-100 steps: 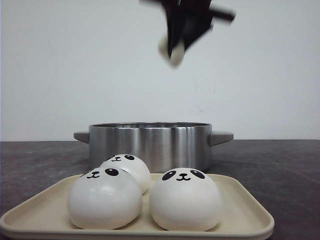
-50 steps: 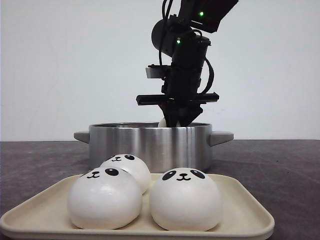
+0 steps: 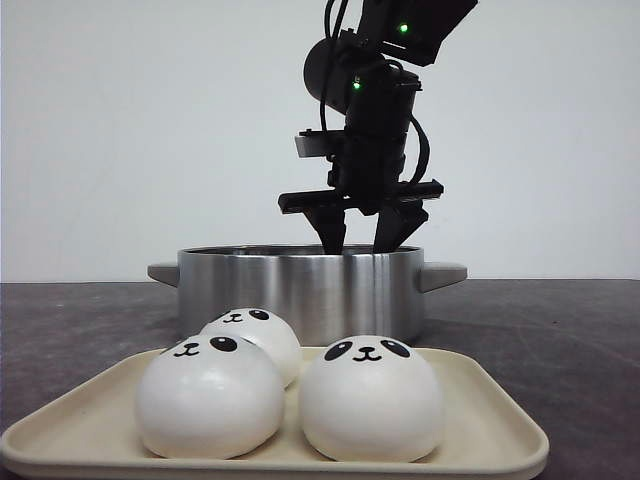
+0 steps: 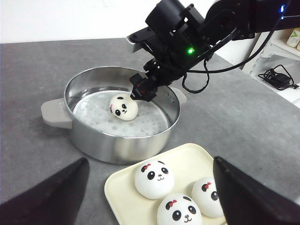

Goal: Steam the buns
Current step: 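Carry the bun with the right gripper into the steamer pot and release, then lift the open right gripper up out of the pot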

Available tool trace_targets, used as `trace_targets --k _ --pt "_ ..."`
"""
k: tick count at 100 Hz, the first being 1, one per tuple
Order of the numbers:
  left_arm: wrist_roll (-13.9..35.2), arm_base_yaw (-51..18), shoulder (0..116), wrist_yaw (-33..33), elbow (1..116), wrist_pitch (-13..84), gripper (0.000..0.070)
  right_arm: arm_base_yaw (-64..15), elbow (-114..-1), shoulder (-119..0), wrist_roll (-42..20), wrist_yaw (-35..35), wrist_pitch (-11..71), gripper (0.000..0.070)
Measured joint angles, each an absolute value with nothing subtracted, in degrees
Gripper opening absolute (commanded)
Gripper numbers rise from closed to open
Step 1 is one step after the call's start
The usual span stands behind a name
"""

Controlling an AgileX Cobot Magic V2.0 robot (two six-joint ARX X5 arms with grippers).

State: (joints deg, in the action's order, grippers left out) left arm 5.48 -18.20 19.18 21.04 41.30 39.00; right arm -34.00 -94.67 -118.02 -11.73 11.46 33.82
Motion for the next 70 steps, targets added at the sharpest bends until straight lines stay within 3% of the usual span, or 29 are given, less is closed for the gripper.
trace_targets --k 37,42,49,57,70 --pt "5.5 -18.2 19.18 20.91 41.3 42.85 0.0511 -34.02 -94.67 -113.93 -10.63 13.23 34.06 0.0354" --pt "5.5 -18.2 19.18 20.91 41.3 42.87 0.0506 -34.06 -94.67 -111.18 -10.44 13.41 34.06 0.0271" --pt "5.5 -18.2 19.2 20.91 41.3 42.85 0.0442 -34.17 -94.7 -106.45 -10.33 13.47 34.39 0.0" --pt "5.52 -18.2 19.59 20.91 41.3 42.72 0.0347 -34.74 -94.8 -100.71 -10.2 12.91 36.53 0.0013" --pt "6.66 -18.2 21.37 20.93 41.3 42.89 0.0349 -36.97 -94.83 -92.71 -9.61 9.15 39.0 0.0013"
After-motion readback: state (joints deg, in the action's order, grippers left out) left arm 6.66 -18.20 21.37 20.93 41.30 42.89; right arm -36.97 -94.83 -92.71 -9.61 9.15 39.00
